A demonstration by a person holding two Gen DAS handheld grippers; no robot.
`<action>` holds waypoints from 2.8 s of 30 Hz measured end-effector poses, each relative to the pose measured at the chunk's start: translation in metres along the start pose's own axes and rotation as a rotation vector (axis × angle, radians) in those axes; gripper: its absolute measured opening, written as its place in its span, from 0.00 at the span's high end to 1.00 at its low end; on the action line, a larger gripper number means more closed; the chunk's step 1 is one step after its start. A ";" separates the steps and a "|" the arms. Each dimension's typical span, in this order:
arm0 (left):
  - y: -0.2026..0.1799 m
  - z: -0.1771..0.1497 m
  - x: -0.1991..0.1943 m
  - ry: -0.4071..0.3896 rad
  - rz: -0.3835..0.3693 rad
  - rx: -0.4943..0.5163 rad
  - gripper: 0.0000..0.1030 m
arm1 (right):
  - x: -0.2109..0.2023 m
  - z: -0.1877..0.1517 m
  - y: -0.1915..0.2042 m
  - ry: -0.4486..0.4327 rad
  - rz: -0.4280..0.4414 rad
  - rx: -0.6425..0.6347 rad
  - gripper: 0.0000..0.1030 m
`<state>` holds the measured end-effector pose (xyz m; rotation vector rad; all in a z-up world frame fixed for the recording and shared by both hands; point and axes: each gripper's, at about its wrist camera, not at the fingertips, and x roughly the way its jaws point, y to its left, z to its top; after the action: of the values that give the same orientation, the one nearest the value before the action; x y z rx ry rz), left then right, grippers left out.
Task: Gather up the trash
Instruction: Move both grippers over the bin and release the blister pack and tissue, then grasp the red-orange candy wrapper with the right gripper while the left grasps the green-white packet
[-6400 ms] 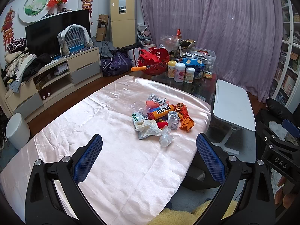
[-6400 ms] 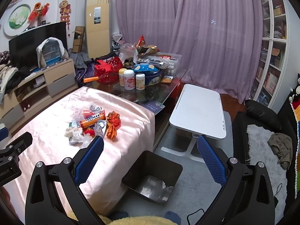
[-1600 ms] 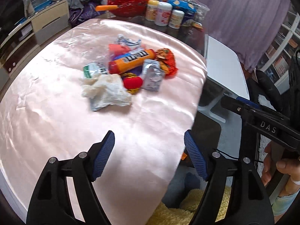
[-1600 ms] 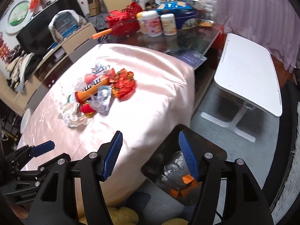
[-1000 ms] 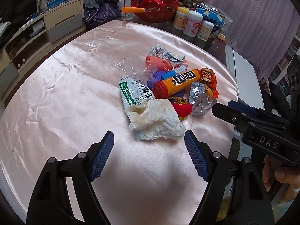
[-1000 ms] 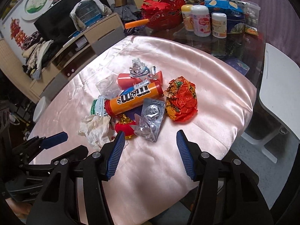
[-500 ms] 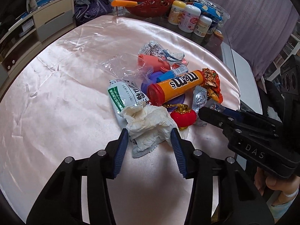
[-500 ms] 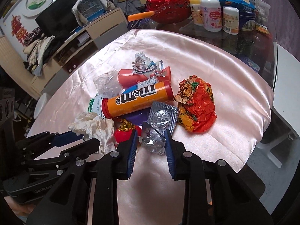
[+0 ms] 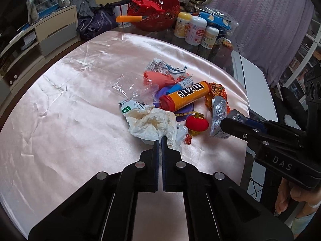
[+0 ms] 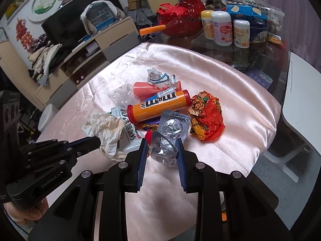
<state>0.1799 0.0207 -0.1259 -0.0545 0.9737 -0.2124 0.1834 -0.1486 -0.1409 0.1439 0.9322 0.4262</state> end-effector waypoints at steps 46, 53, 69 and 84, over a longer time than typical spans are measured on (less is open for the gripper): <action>-0.211 -0.081 0.088 0.308 -0.197 0.251 0.94 | -0.070 -0.132 -0.183 0.145 -0.209 0.301 0.70; -0.208 -0.075 0.081 0.292 -0.183 0.238 0.82 | -0.070 -0.125 -0.185 0.136 -0.197 0.316 0.64; -0.110 -0.049 -0.019 0.073 -0.022 0.090 0.37 | -0.095 -0.072 -0.116 -0.006 -0.196 0.184 0.45; 0.014 -0.016 -0.004 0.049 0.101 -0.127 0.35 | -0.023 -0.002 -0.054 -0.011 -0.124 0.053 0.44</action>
<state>0.1671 0.0363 -0.1337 -0.1163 1.0352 -0.0596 0.1855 -0.2075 -0.1418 0.1364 0.9362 0.2859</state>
